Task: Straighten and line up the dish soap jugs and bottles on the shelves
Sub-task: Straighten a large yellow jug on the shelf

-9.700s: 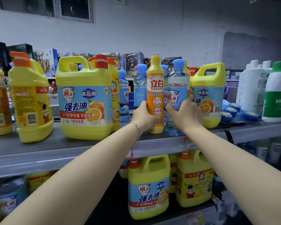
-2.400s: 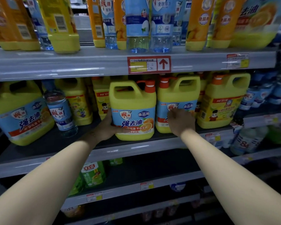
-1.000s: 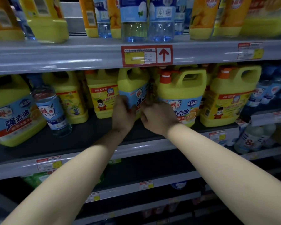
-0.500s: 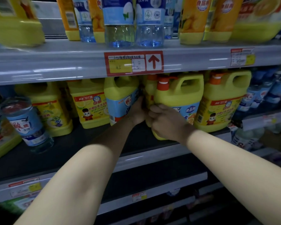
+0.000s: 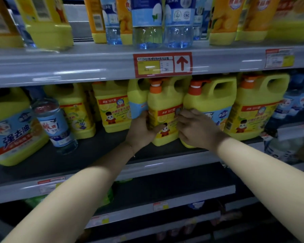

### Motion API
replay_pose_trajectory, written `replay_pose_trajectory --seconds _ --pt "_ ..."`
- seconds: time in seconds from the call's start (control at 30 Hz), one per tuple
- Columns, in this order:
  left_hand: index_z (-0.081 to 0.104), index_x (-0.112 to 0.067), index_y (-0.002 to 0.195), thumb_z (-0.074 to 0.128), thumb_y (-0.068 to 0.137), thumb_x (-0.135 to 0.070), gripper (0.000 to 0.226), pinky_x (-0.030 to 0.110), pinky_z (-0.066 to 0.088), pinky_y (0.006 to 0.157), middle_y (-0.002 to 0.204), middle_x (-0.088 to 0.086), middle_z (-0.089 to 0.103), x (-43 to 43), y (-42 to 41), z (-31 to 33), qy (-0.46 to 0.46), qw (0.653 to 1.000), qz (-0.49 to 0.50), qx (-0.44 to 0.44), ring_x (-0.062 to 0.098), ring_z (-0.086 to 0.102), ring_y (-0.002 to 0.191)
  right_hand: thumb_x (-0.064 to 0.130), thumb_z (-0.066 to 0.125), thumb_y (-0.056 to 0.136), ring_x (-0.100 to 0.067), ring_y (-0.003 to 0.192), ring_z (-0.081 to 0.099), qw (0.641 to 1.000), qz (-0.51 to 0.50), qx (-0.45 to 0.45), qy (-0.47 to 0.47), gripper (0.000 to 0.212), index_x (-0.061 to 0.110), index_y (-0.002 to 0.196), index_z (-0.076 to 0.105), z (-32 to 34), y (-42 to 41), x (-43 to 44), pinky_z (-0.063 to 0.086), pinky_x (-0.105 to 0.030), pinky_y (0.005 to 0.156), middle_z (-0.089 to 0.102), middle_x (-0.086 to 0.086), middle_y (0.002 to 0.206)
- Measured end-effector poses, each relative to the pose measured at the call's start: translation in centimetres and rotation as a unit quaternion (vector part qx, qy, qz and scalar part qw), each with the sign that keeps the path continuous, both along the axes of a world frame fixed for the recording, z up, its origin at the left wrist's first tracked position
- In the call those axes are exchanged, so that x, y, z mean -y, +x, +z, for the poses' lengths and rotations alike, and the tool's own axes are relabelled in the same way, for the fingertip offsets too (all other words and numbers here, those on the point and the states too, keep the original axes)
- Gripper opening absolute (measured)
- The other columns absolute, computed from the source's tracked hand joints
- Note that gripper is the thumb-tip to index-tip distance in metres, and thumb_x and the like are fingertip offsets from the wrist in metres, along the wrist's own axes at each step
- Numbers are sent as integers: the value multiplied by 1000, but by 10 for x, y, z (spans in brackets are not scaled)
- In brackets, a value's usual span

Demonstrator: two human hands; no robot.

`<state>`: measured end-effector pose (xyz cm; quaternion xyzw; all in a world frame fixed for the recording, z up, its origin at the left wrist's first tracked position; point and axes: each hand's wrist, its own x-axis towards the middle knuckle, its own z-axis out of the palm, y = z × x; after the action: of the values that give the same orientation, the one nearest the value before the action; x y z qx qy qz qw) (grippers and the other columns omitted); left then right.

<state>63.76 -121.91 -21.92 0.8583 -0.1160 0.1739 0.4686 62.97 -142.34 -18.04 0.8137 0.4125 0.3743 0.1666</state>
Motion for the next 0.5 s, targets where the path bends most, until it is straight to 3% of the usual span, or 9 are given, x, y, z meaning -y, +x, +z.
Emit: replay_pose_trajectory --seconds 0.1,0.17,0.23,0.27,0.37,0.43,0.5 --pt "55 -9 123 80 77 -29 57 10 48 78 110 -4 63 -27 -16 2 -26 999 3 -31 10 61 98 31 49 79 -28 72 58 994 -54 -69 67 33 5 65 64 -2 -10 -19 39 -34 68 62 -9 68" --pt "56 -12 119 81 74 -29 54 21 53 83 107 -4 65 -44 -25 4 -51 997 3 -64 10 63 96 41 52 86 -29 70 60 966 -87 -159 184 39 5 77 62 1 -21 -39 43 -31 60 61 -11 75" --pt "57 -15 115 82 75 -23 48 30 53 89 105 -4 65 -61 -33 7 -76 993 -8 -95 12 63 99 51 59 86 -30 88 62 896 -124 -274 327 49 6 106 53 3 -27 -57 49 -33 68 62 -11 100" --pt "57 -15 115 82 74 -21 48 32 53 91 107 -1 65 -69 -36 8 -84 991 -11 -105 16 63 102 52 66 81 -29 100 60 844 -117 -332 404 60 8 116 45 2 -28 -64 51 -37 78 60 -10 113" --pt "59 -12 119 88 65 -26 62 35 52 94 115 9 66 -94 -47 12 -99 987 -17 -128 20 63 107 46 85 62 -19 117 52 682 -49 -444 579 88 13 125 33 -6 -25 -76 46 -38 95 50 -2 129" --pt "58 -15 120 89 60 -29 69 38 52 95 118 7 65 -109 -56 15 -112 983 -19 -147 17 63 107 47 87 57 -12 115 52 606 -33 -545 579 100 20 134 31 -13 -22 -82 46 -35 97 51 7 129" --pt "56 -15 124 82 72 -17 58 44 49 100 121 5 63 -123 -65 16 -130 978 -6 -163 17 62 109 43 86 61 -13 112 56 577 -29 -631 518 88 30 132 37 -20 -18 -90 51 -40 95 57 11 122"
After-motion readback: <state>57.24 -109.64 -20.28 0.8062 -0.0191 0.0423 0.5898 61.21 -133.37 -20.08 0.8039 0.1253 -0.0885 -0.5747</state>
